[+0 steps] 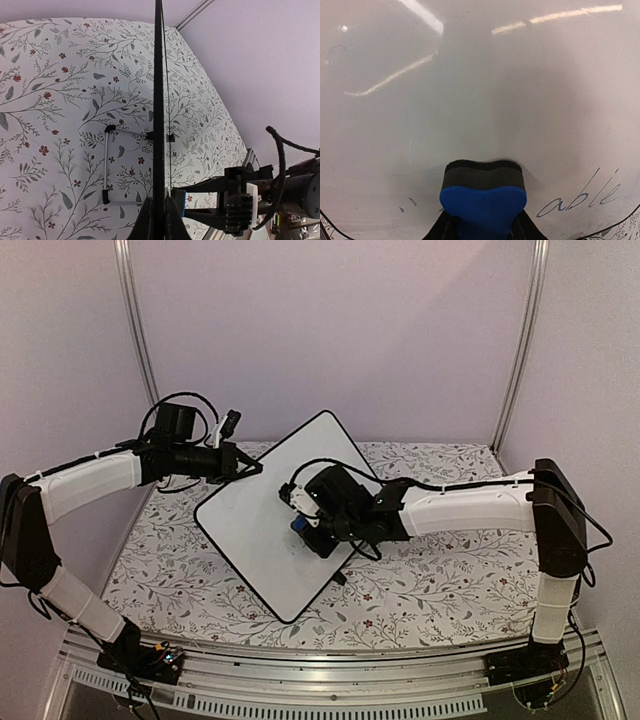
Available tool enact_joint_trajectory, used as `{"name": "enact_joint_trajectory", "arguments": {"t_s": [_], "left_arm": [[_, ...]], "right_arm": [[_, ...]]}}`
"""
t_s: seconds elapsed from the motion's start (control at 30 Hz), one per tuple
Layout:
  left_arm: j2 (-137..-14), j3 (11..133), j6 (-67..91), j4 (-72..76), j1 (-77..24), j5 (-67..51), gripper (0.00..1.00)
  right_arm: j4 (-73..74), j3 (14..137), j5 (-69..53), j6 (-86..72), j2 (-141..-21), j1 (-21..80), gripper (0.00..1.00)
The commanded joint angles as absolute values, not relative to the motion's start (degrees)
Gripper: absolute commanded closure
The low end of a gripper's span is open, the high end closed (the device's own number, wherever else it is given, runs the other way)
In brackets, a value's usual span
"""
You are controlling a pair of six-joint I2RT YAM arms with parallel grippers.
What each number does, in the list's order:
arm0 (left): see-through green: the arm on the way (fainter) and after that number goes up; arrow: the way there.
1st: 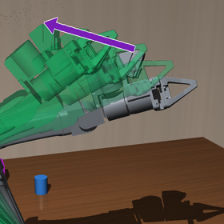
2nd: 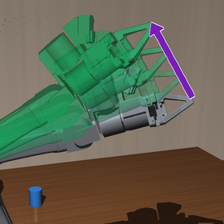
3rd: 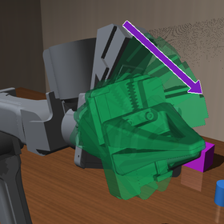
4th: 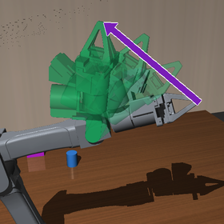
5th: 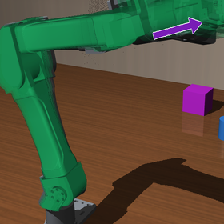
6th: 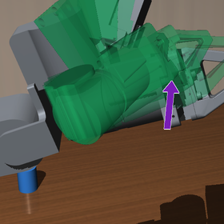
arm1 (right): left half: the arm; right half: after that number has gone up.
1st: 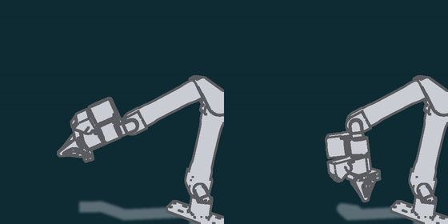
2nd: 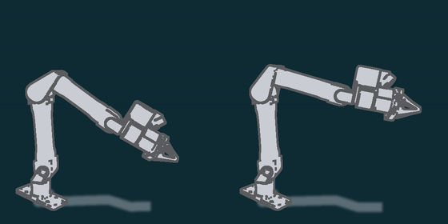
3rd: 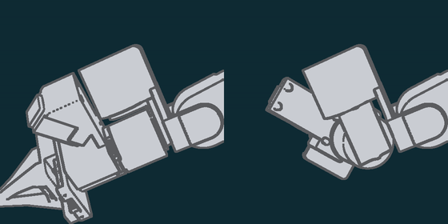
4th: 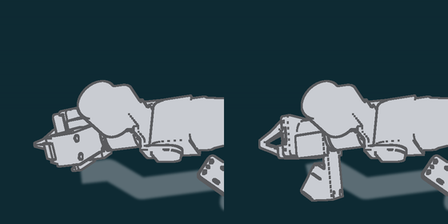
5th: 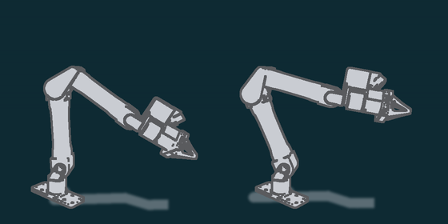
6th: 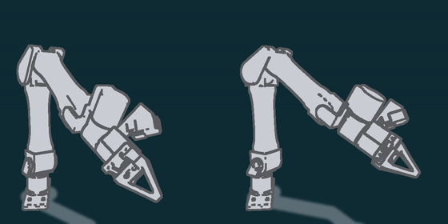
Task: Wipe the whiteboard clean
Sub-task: Erase the whiteboard at the center of the board.
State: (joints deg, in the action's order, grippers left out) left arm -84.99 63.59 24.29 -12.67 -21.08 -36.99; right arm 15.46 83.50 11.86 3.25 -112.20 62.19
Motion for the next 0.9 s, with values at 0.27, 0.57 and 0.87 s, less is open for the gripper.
{"name": "enact_joint_trajectory", "arguments": {"t_s": [0.27,0.57,0.87], "left_arm": [[-85.63,62.94,21.86,-11.72,-21.09,-36.06,1.0],[-85.58,62.94,21.87,-11.72,-21.05,-36.03,1.0],[-85.65,62.94,21.85,-11.69,-21.01,-35.95,1.0]], "right_arm": [[14.78,76.25,9.18,2.91,-111.59,65.79,0.69],[14.82,73.51,9.49,2.07,-110.22,66.44,0.69],[14.85,79.41,9.88,3.16,-111.53,66.46,0.69]]}}
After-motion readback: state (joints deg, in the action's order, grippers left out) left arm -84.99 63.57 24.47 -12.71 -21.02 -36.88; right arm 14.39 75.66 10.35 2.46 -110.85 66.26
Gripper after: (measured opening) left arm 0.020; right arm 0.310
